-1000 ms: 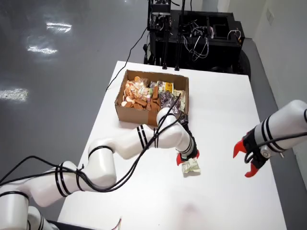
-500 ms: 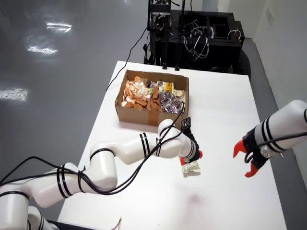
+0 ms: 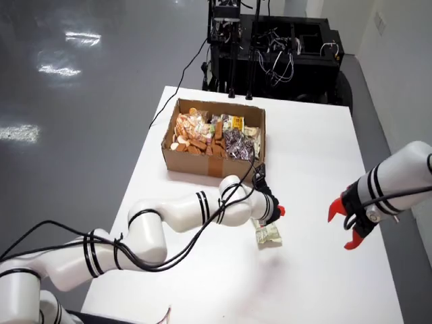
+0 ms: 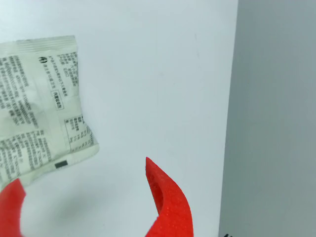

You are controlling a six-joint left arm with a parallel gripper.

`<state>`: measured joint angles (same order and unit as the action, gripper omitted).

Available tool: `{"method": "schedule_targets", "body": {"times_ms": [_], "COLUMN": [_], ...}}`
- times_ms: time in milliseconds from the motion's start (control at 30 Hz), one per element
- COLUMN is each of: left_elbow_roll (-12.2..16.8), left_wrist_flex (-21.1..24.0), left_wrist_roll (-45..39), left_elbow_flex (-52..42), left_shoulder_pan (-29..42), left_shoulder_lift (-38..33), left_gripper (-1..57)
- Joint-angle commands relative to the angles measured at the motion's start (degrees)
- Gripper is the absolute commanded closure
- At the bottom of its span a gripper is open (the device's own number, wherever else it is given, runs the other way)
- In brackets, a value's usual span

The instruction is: Grasp a snack and put it in the bin.

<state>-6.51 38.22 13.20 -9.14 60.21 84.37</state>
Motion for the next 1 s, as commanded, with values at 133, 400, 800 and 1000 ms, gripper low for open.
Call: {"method": "schedule_targets", "body": {"times_ms": [133, 400, 800, 1000], "left_elbow_roll": [0.1, 0.3, 0.4, 0.5], "left_wrist_flex": [-3.8, -7.5, -12.3, -14.9], "left_wrist_roll": [0.5, 3.5, 8.9, 8.9], "left_elbow_flex": [-0.6, -2.0, -0.6, 0.2], "left_shoulder_pan": [-1.4, -2.2, -0.9, -0.5], "left_shoulder_lift": [1.3, 3.0, 4.7, 4.9], "left_gripper": [9.9, 11.2, 19.9, 35.9]}}
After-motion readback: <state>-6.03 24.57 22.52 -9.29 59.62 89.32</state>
